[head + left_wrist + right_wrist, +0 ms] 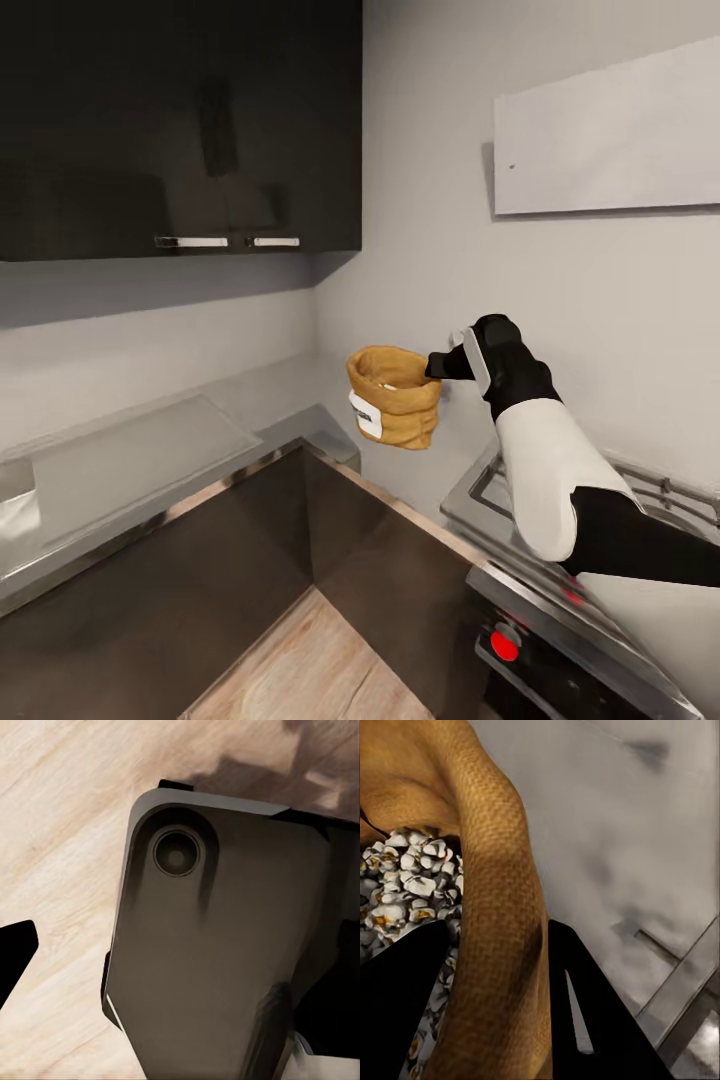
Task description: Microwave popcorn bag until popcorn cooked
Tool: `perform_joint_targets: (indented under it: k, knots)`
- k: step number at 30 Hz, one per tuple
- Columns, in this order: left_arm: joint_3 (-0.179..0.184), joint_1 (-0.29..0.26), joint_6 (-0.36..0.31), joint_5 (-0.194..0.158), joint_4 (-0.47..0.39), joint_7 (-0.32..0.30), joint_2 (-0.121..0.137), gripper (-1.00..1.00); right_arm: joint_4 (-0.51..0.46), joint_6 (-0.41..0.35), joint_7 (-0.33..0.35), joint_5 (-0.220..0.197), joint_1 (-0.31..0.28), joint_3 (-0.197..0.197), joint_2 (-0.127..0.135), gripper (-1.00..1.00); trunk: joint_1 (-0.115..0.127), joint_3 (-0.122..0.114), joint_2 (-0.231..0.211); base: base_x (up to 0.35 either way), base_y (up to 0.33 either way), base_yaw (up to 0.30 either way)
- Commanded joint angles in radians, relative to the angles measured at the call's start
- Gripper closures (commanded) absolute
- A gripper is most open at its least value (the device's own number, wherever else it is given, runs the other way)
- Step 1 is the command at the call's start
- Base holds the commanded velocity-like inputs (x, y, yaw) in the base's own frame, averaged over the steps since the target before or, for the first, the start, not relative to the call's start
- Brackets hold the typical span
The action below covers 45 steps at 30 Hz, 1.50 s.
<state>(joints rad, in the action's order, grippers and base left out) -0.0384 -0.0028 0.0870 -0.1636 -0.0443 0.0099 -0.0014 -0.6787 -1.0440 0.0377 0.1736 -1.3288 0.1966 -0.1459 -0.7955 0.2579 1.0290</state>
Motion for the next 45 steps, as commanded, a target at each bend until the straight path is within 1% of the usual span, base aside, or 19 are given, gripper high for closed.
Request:
perform_joint_targets:
  k: [1, 45]
  knots:
    - [-0.003, 0.000, 0.002, -0.003, 0.000, 0.001, 0.000, -1.00, -0.001, -0.003, 0.004, 0.007, -0.001, 0.006, -0.001, 1.00, 0.000, 0.001, 0.001, -0.349, 0.000, 0.000]
    - [-0.003, 0.000, 0.004, -0.004, 0.000, 0.001, 0.000, -1.00, 0.012, 0.006, 0.005, 0.004, -0.001, 0.004, 0.000, 1.00, 0.000, 0.001, 0.001, -0.349, 0.000, 0.000]
